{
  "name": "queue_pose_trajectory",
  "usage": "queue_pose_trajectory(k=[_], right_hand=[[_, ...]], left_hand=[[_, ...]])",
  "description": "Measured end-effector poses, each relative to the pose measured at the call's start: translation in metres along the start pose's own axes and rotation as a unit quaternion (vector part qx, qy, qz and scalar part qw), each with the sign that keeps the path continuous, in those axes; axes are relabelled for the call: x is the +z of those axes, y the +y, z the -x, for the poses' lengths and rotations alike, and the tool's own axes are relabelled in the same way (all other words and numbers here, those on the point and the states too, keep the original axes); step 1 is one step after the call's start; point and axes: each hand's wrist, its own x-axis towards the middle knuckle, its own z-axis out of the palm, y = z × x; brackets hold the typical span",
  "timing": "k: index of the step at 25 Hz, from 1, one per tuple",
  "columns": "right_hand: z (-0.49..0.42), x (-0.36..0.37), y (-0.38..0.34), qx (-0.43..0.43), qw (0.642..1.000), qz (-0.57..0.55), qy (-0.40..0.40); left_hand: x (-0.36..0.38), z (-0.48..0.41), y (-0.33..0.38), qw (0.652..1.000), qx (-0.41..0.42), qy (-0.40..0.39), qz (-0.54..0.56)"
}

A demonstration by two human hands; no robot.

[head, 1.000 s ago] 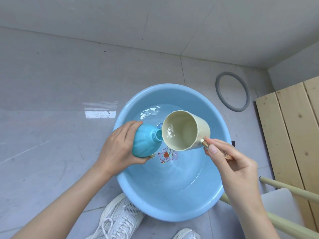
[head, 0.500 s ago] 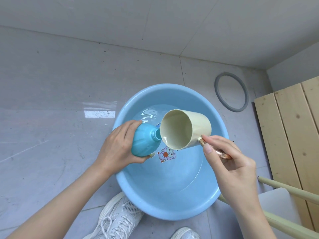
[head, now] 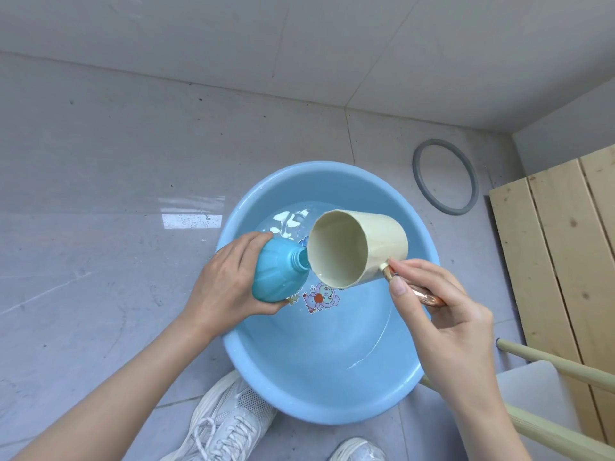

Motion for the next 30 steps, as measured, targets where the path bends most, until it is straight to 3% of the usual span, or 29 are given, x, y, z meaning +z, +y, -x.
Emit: queue_pose_trajectory(k=[18,23,27,30], right_hand=[[-0.002,-0.001,0.001,-0.002,1.000,0.000,0.007],[-0.006,0.007,0.015,0.154,0.981,-0.106,0.040],[-0.010,0.010,0.029,0.272,0.926,-0.250,0.076],[-0.011,0.009,0.036,0.310,0.898,-0.298,0.098]], left_hand=[[-0.001,0.000,0.001,1.000,-0.006,-0.009,-0.002],[-0.001,0.000,0.001,1.000,-0.011,-0.010,0.000],[-0.002,0.000,0.001,1.000,-0.006,-0.003,0.000],[-0.001,0.000,0.002,1.000,-0.005,0.000,-0.004]])
